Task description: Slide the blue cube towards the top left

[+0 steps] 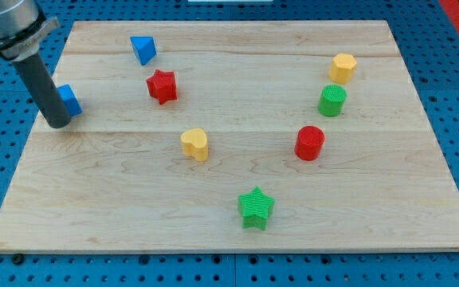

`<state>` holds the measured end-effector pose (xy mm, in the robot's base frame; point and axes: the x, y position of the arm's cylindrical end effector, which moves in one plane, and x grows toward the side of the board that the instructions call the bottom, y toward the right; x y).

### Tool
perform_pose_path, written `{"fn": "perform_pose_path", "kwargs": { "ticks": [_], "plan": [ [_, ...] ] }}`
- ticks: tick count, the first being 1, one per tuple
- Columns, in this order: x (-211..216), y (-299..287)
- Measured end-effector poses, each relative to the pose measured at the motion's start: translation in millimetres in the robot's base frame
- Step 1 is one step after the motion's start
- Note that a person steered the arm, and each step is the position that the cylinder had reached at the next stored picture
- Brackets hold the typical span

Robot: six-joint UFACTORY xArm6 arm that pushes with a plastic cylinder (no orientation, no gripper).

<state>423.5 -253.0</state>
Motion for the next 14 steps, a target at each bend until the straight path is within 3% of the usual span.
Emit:
{"fn": "perform_pose_path", "kwargs": {
  "ticks": [3,4,6,9,10,11,14],
  "plan": [
    [-73.0,0.9],
    [-58.0,0.9],
    [-71.5,-50.3],
    [-89.5,-16.2],
    [-58.8,-14.9],
    [-59.6,2.4],
    [-121.7,5.4]
  ]
}}
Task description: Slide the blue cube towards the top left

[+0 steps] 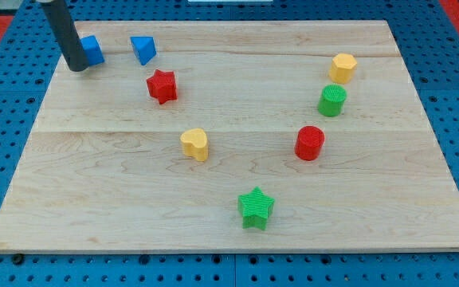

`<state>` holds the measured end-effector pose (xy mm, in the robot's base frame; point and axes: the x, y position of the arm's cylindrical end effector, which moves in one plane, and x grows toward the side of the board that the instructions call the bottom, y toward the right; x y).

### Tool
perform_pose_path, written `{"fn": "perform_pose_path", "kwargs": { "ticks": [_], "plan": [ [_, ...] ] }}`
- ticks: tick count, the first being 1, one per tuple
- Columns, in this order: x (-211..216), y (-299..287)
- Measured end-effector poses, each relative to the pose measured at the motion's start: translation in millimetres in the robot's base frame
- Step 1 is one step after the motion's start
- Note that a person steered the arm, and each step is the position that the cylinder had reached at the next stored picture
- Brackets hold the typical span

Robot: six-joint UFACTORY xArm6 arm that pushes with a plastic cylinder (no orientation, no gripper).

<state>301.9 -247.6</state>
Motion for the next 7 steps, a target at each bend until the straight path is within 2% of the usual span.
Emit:
{"fn": "perform_pose_path", "kwargs": {
  "ticks": [3,6,7],
  "plan": [
    [-59.4,0.5],
    [-80.7,15.7],
    [-80.8,-22.1]
  ]
}}
